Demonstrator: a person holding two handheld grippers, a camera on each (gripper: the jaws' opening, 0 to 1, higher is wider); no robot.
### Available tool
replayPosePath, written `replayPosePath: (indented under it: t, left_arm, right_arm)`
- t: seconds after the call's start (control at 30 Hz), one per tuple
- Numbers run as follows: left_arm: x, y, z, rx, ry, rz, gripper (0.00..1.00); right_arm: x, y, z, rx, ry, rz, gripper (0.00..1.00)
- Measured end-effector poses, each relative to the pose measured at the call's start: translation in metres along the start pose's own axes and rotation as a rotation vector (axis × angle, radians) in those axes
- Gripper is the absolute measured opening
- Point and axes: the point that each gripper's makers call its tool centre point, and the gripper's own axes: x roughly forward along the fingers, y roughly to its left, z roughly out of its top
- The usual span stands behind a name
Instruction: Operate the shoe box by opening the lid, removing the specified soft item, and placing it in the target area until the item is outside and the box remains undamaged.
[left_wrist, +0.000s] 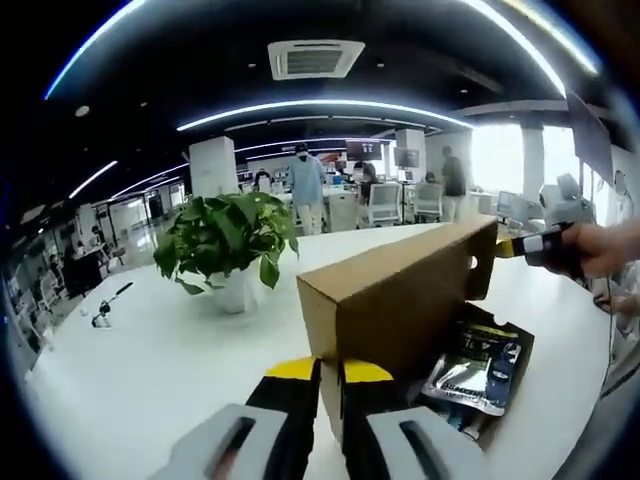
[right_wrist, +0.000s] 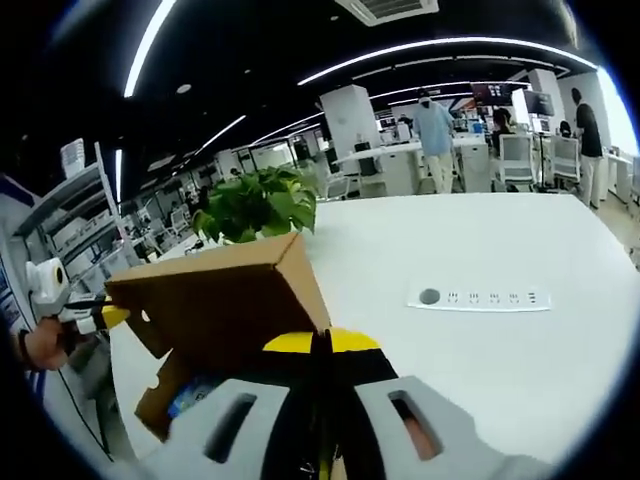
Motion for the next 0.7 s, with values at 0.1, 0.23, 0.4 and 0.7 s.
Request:
replayPosePath:
  t: [0.1,0.23,0.4,0.7]
  left_arm:
    - [0.006,0.002,-0.004,-0.002,0.005,0.003,0.05]
    - [0.016,0.007,-0.010,-0.017,0.013,0.016,0.05]
    - [0.024,0.010,-0.014,-0.031,0.024,0.022,0.05]
    - [0.036,0.010,-0.037,-0.054,0.074,0.017,0.05]
  right_arm:
    - [0.006,-0.002,-0.001,-0.003,0.009,0.004,0.01]
    - [0.016,-0.010,-0.008,-0.001,0.032,-0.003,0.01]
    - [0.022,-0.012,-0.018,0.026,0.061,-0.018,0.01]
    - [0.030,-0.010,-0.023,0.086,0.051,-0.025,0.01]
